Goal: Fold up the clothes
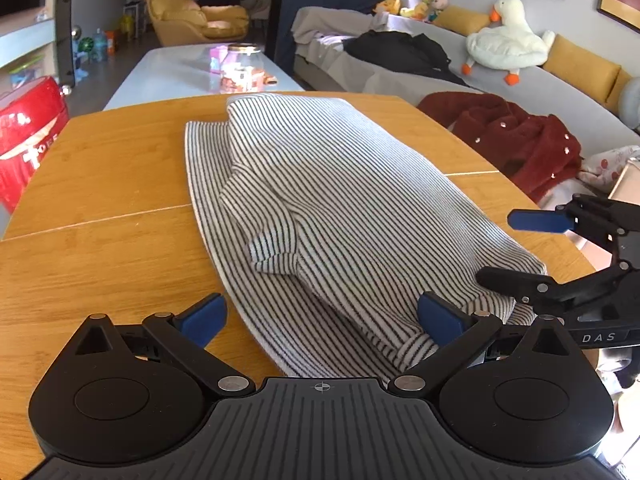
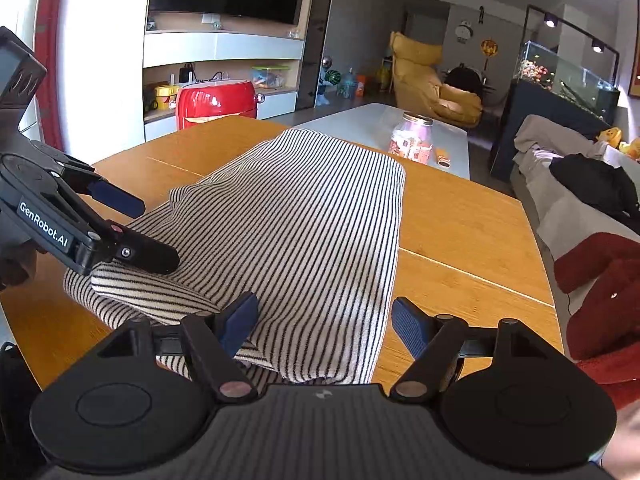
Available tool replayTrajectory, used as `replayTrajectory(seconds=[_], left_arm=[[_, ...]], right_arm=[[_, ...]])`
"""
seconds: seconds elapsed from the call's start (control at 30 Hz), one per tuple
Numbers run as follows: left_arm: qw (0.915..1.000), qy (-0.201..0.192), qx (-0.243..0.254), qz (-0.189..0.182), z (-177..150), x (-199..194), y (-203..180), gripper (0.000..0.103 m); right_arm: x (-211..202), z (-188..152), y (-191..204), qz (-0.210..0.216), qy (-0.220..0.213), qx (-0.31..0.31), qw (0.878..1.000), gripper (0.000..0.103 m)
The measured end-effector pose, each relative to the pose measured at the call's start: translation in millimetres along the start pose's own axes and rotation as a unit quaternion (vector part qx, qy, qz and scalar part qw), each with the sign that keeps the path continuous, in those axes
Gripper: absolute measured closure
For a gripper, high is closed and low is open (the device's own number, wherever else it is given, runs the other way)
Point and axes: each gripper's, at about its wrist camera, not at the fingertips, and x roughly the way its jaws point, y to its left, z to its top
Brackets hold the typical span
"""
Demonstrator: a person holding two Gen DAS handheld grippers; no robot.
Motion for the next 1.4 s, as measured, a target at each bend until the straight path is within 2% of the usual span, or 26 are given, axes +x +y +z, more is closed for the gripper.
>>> replayTrajectory(seconds=[0.1, 0.23, 0.37, 0.53, 0.73, 0.93, 1.0, 1.07, 1.13, 1.2, 1.27, 1.4], left_arm=[[1.0, -0.003, 0.004, 0.002, 0, -1, -2, 0.0], [1.0, -0.004, 0.008, 0.004, 0, -1, -2, 0.0], [1.0, -0.003, 0.004, 0.002, -1, -2, 0, 0.0], [1.0, 0.0, 0.004, -0.005, -6, -8, 1, 0.0], [0.9997, -0.001, 0.026, 0.0, -13, -29, 3, 0.0], [0.9985, -0.011, 0.04, 0.034, -16, -53, 10, 0.0], [0.9987, -0.013, 0.037, 0.032, -16, -59, 13, 0.0], [0.9989, -0.015, 0.036, 0.024, -15, -64, 14, 0.0], [0.9991, -0.017, 0.037, 0.015, -16, -68, 13, 0.0], [0.999, -0.017, 0.04, 0.004, -17, -71, 11, 0.0], [0.9986, -0.013, 0.051, -0.007, -20, -70, 7, 0.0], [0.9968, 0.011, 0.079, -0.004, -26, -54, -1, 0.0]], right_arm=[[-5, 4, 0, 0.003, 0.005, -0.004, 1.0, 0.028], [-22, 13, 12, -0.01, -0.018, -0.042, 0.999, 0.032], [-33, 22, 18, 0.032, -0.036, -0.029, 0.998, 0.034], [-11, 7, 32, 0.055, 0.02, -0.066, 0.996, 0.033], [-29, 10, 33, 0.065, 0.002, -0.09, 0.994, 0.028], [-33, 4, 65, 0.104, -0.014, -0.169, 0.98, 0.026], [-24, -1, 80, 0.094, -0.016, -0.207, 0.974, 0.026], [-17, -4, 92, 0.063, -0.03, -0.237, 0.969, 0.026], [-9, 3, 88, 0.049, -0.026, -0.218, 0.974, 0.033], [-3, 16, 70, 0.08, -0.009, -0.138, 0.987, 0.035], [1, 26, 53, 0.104, 0.004, -0.069, 0.992, 0.036], [1, 25, 44, 0.113, 0.005, -0.049, 0.992, 0.036]])
